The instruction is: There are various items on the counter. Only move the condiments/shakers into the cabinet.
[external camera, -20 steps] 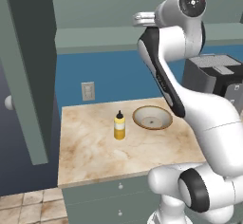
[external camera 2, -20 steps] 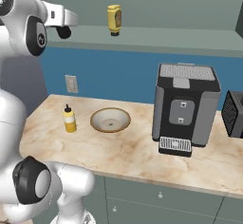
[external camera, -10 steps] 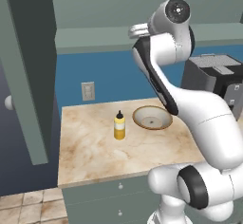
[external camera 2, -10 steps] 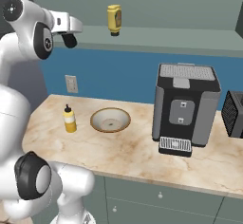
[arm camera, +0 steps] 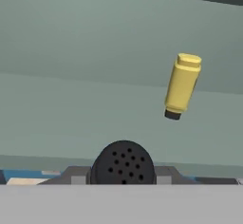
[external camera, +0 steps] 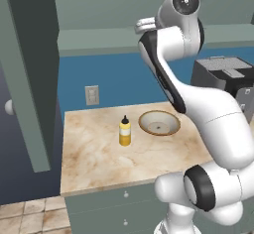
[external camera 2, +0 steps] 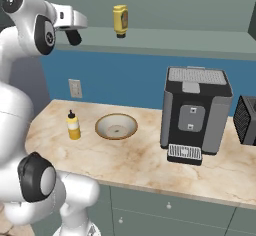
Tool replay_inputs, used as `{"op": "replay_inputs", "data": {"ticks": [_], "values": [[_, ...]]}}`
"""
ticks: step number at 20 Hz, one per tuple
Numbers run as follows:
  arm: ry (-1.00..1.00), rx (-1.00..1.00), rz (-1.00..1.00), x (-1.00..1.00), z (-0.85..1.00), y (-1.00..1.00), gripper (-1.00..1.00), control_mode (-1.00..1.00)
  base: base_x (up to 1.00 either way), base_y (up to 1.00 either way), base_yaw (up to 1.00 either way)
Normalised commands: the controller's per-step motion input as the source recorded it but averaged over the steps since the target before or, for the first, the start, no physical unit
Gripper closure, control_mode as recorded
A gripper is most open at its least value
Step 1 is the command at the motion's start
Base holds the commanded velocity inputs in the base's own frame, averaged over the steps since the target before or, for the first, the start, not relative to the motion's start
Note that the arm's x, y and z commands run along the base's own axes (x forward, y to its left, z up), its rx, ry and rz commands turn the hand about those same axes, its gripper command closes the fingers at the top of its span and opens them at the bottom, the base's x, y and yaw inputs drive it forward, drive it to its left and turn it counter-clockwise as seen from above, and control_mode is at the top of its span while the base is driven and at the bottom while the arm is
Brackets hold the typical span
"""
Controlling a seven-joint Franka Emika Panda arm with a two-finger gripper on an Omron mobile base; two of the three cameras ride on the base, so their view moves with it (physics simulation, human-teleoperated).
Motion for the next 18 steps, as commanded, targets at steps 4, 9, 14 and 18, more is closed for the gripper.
{"op": "replay_inputs", "data": {"ticks": [4,9,14,18], "values": [[0.0,-0.03,0.0,0.19,0.04,0.0,1.0,-1.0,0.0,0.0,0.0],[0.0,-0.01,0.0,0.38,-0.06,0.0,1.0,-1.0,0.0,0.0,0.0],[0.0,-0.03,0.0,0.31,-0.18,0.0,1.0,-1.0,0.0,0.0,0.0],[0.0,-0.03,0.0,0.25,-0.27,-0.01,1.0,-1.0,0.0,0.0,0.0]]}}
